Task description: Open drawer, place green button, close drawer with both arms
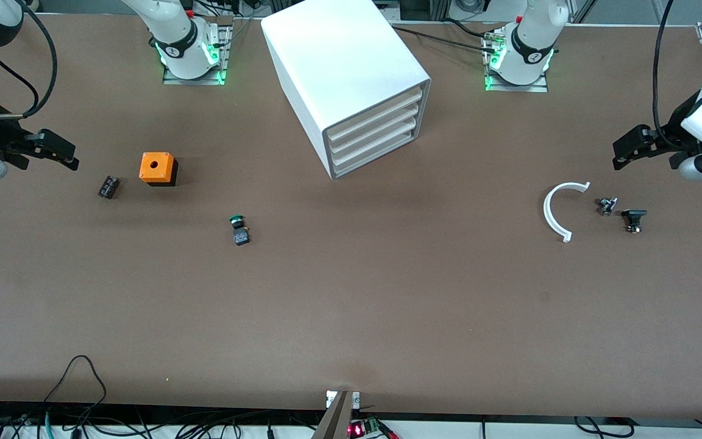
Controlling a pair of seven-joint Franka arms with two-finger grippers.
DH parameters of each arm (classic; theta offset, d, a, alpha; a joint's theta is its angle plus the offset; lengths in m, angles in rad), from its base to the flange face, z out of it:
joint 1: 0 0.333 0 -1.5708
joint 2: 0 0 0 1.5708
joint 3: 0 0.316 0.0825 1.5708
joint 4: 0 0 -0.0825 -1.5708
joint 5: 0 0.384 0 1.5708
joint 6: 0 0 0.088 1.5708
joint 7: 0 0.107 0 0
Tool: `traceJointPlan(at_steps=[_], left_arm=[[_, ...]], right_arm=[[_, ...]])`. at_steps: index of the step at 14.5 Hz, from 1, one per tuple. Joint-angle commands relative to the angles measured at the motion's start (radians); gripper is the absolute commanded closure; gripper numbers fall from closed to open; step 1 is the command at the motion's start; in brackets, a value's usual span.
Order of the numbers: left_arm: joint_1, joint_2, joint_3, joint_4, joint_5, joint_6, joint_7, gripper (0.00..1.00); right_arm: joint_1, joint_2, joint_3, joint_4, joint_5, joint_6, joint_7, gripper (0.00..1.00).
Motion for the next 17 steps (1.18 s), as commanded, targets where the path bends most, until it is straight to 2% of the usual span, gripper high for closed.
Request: traceJointPlan(at_steps=[1, 14, 17], left_arm=[[0.005, 0.009, -0.003, 0.030, -0.023, 0.013, 0.029, 0.00], [-0.002, 0.009, -0.010, 0.031, -0.038, -0.012, 0.022, 0.00], [-0.010, 0.020, -0.016, 0.028, -0.084, -0.012, 0.025, 0.00]], right_arm=[[0.000, 0.008, 0.002, 0.023, 0.006, -0.012, -0.004, 0.00], [0.000, 0.008, 0.002, 0.023, 0.004, -0.012, -0.002, 0.00], [0.000, 0.007, 0.001, 0.023, 0.003, -0.012, -0.002, 0.00]])
